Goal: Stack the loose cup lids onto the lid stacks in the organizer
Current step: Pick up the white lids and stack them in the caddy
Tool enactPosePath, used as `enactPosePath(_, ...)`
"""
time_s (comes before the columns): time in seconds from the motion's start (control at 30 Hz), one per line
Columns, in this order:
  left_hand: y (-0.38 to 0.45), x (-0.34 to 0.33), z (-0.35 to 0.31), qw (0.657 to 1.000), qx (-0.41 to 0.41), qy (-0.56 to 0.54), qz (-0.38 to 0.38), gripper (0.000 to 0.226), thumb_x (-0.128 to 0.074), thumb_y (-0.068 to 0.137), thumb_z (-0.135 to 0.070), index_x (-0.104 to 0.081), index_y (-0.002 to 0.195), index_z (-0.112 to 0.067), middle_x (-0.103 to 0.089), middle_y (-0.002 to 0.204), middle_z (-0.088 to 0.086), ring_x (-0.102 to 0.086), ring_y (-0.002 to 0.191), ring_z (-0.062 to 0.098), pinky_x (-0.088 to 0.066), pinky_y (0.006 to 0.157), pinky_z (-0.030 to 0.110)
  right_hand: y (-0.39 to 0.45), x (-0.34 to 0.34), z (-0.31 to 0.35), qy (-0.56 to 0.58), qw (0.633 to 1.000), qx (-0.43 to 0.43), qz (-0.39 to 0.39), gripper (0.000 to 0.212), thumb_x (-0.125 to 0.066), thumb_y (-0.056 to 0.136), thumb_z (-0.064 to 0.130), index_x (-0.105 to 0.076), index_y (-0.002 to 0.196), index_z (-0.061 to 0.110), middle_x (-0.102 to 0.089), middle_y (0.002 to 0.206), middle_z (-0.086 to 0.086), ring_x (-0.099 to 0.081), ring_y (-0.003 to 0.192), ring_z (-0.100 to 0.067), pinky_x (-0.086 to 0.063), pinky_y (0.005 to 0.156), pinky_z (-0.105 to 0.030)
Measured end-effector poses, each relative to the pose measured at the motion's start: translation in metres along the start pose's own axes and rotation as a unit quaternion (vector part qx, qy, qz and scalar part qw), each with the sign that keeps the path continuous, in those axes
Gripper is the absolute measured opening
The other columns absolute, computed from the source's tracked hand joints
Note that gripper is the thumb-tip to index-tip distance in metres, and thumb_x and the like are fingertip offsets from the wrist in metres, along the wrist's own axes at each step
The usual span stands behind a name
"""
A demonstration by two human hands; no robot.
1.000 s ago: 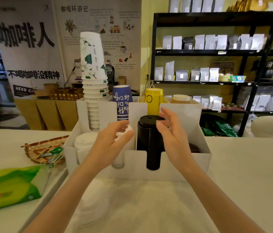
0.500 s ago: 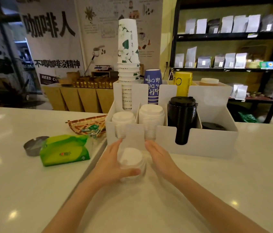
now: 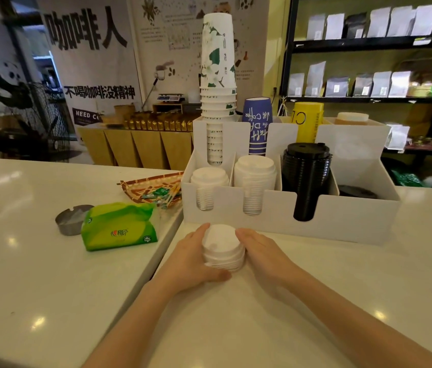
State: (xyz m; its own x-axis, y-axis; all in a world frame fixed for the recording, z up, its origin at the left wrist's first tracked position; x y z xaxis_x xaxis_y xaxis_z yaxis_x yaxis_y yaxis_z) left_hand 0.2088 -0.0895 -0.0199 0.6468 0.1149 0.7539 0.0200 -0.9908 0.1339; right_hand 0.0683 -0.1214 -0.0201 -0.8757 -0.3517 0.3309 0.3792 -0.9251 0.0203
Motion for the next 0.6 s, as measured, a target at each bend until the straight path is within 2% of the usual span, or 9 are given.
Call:
enactPosePath(0.17, -0.002, 0.008, -0.007, 0.999, -0.028, -0.015, -0.018, 0.101, -0.078, 0.045, -0.054, -0.030, 0.131, -0.030, -0.044, 0.135, -0.010, -0.035, 0.106, -0.003, -0.027, 0.086, 0.013, 0.003, 0.000, -0.006, 0.088, 0.995, -0.040, -0.007, 0.035, -0.044, 0.085, 0.041, -0.063, 0.107, 0.021, -0.061, 0.119, -0.002, -0.055, 0.108, -0.016, -0.040, 0.102, -0.040)
enactPosePath(0.23, -0.003, 0.012, -0.006, 0.999, -0.022, -0.023, -0.024, 0.097, -0.078, 0.045, -0.055, -0.032, 0.128, -0.033, -0.045, 0.131, -0.017, -0.041, 0.112, 0.002, -0.027, 0.087, 0.008, 0.004, 0.000, -0.005, 0.091, 0.995, -0.038, -0.008, 0.034, -0.044, 0.085, 0.040, -0.063, 0.106, 0.022, -0.062, 0.118, 0.000, -0.056, 0.107, -0.016, -0.042, 0.098, -0.037)
enactPosePath(0.3, -0.003, 0.015, -0.006, 0.998, -0.020, -0.037, -0.036, 0.084, -0.078, 0.045, -0.054, -0.035, 0.117, -0.044, -0.045, 0.118, -0.032, -0.044, 0.115, 0.007, -0.029, 0.083, 0.001, 0.004, 0.000, -0.003, 0.108, 0.993, -0.036, -0.007, 0.032, -0.044, 0.086, 0.036, -0.063, 0.106, 0.021, -0.063, 0.117, -0.001, -0.056, 0.107, -0.016, -0.042, 0.089, -0.030)
enactPosePath(0.33, -0.003, 0.017, -0.006, 0.998, -0.018, -0.044, -0.041, 0.084, -0.078, 0.046, -0.053, -0.034, 0.117, -0.044, -0.044, 0.119, -0.032, -0.044, 0.116, 0.008, -0.029, 0.083, 0.001, 0.004, 0.001, -0.002, 0.110, 0.993, -0.033, -0.005, 0.031, -0.044, 0.087, 0.035, -0.063, 0.107, 0.020, -0.062, 0.118, 0.000, -0.055, 0.107, -0.015, -0.041, 0.085, -0.027)
enactPosePath(0.43, -0.001, 0.021, -0.005, 0.997, 0.005, -0.048, -0.057, 0.103, -0.078, 0.046, -0.051, -0.026, 0.133, -0.030, -0.045, 0.134, -0.009, -0.042, 0.115, 0.010, -0.033, 0.090, 0.019, 0.004, 0.006, 0.009, 0.091, 0.996, -0.014, -0.003, 0.029, -0.042, 0.089, 0.033, -0.063, 0.106, 0.023, -0.063, 0.112, 0.004, -0.057, 0.099, -0.006, -0.043, 0.074, -0.014)
enactPosePath(0.5, -0.001, 0.028, -0.012, 0.996, -0.007, -0.058, -0.073, 0.099, -0.078, 0.045, -0.050, -0.030, 0.130, -0.032, -0.048, 0.127, -0.008, -0.045, 0.110, 0.009, -0.038, 0.091, 0.023, 0.004, 0.013, 0.021, 0.061, 0.998, 0.018, -0.009, 0.027, -0.040, 0.090, 0.032, -0.065, 0.101, 0.027, -0.065, 0.103, 0.010, -0.058, 0.088, 0.004, -0.044, 0.067, -0.009)
enactPosePath(0.6, 0.001, 0.042, -0.024, 0.992, -0.030, -0.071, -0.101, 0.096, -0.079, 0.042, -0.052, -0.034, 0.126, -0.035, -0.047, 0.121, -0.013, -0.047, 0.109, 0.009, -0.042, 0.093, 0.029, 0.009, 0.027, 0.041, 0.005, 0.997, 0.067, -0.027, 0.029, -0.041, 0.090, 0.034, -0.062, 0.109, 0.026, -0.065, 0.106, 0.011, -0.057, 0.096, 0.000, -0.043, 0.084, -0.021)
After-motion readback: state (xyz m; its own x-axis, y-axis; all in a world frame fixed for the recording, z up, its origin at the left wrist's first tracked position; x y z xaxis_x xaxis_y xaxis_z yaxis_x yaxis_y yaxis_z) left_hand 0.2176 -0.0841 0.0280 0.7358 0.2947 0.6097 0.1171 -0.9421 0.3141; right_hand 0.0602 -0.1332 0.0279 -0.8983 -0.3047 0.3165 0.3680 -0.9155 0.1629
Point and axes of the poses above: each hand's wrist, its own y-axis towards the middle knuckle, its own x-axis out of the back of the hand, z = x × y, the point moved 7 cm from there along y, towards the middle knuckle
